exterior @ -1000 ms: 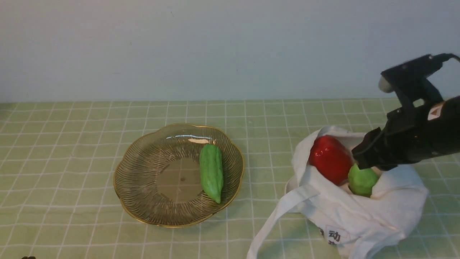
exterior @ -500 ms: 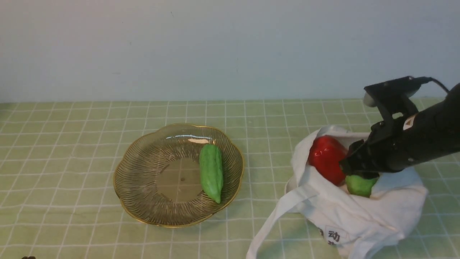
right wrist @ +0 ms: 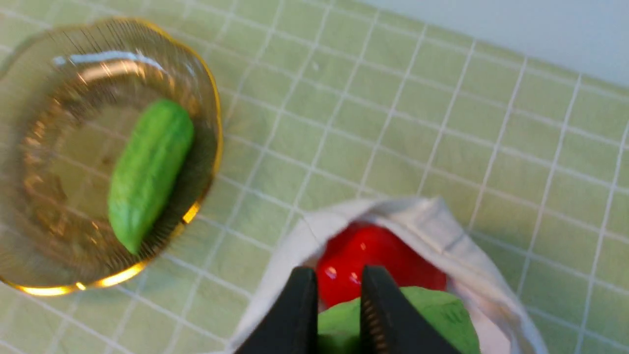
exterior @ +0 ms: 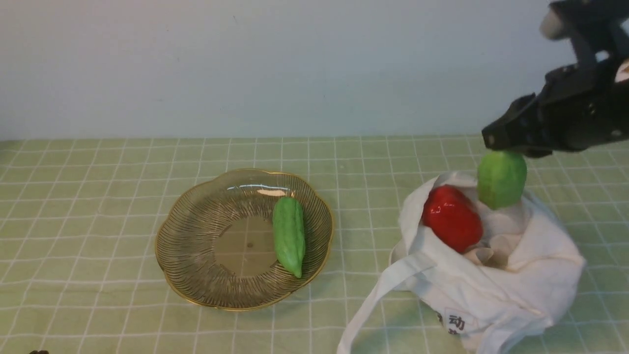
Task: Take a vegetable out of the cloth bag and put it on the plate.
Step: Use the right arm to grab a chayote from the bag, then use the right arm to put the chayote into the empty plate on the left
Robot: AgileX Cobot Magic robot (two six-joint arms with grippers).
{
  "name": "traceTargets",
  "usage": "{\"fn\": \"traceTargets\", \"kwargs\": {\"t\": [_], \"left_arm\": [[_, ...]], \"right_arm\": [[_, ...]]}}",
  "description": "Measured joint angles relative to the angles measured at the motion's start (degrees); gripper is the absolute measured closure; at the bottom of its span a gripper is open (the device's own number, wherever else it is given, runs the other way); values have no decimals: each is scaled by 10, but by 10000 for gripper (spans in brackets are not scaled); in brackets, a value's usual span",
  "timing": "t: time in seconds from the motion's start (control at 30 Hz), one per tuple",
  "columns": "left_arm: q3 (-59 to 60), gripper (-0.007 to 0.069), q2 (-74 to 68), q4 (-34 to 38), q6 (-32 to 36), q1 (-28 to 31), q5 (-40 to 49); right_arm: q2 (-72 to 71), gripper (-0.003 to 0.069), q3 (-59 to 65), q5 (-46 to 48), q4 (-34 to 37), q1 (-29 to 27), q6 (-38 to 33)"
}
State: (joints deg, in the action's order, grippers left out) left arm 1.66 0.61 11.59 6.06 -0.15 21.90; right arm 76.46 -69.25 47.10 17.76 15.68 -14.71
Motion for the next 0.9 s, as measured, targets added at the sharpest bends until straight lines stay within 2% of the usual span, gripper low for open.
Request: {"fn": "traceTargets", "kwargs": {"t": [0.13,0.2,0.33,0.5,0.53,0.67,0.9], "left_arm": [[0,629,0,0,0,0,0],[0,629,0,0,0,0,0],[0,629,0,0,0,0,0],[0,629,0,0,0,0,0],[0,629,0,0,0,0,0],[0,629,0,0,0,0,0],[0,629,0,0,0,0,0]], "right_arm": [[-18,571,-45,-3,107,9,-48],[-15,571,-62,-23,182,42,-124],[7,571,-65,-42,244,98,-200],[83,571,-65,-92,284,180,-255],[124,571,-66,-126,293,202,-265],[214,571,-92,-181,313,242,-279],[336,554,-154,-220,329,264,-272]]}}
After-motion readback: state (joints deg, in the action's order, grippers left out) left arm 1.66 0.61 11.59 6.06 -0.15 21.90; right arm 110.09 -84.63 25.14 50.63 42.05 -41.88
